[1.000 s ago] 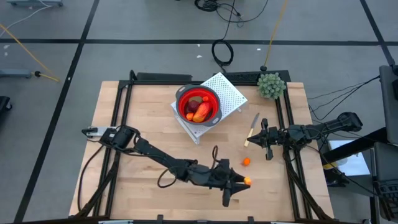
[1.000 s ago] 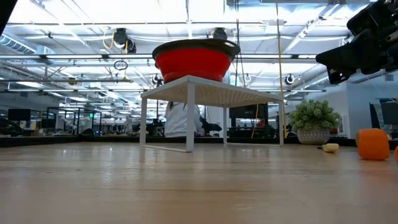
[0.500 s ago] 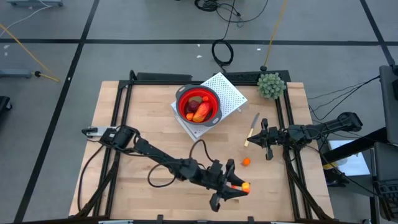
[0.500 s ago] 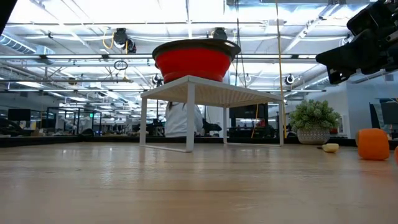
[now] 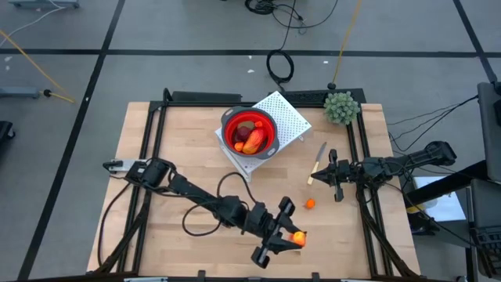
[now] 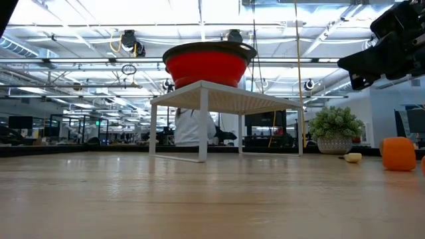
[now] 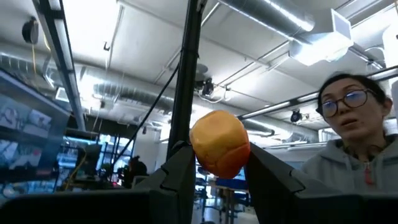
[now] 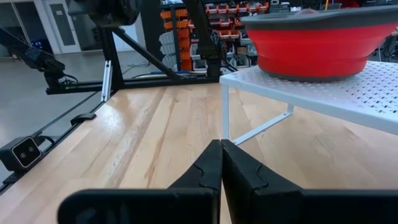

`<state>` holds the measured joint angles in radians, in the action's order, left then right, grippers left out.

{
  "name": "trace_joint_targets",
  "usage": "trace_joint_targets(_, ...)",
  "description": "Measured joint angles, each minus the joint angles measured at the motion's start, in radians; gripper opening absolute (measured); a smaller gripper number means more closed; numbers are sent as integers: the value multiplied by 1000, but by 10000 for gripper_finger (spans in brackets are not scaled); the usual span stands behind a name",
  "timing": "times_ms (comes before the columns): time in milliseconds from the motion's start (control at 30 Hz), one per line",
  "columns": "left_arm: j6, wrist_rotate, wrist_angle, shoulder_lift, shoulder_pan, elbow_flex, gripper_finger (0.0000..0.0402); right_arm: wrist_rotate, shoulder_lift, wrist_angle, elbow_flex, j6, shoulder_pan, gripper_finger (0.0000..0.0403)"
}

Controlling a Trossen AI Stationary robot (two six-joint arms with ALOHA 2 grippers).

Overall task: Pick & Place Fruit
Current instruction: Put the peach into the red strainer bowl on the shelf

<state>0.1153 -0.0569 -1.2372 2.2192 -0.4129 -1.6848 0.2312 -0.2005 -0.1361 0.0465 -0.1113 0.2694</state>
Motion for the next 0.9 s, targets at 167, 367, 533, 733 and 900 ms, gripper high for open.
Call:
trace_joint_targets(167,-31,1,-2,0,0,0,122,0,0,21,0,0,0,0)
trace_joint_targets(367,-34,29,-10,0,0,0,122,0,0,43,0,0,0,0)
trace_joint_targets(533,2,188,-99,0,1,0,122,0,0,44,0,0,0,0)
trace_joint_targets(733,186,421,-186,0,9,0,122,0,0,44,0,2,0,0)
trace_joint_targets(900,408,587,-175,0,29,0,122,0,0,44,0,96,0,0)
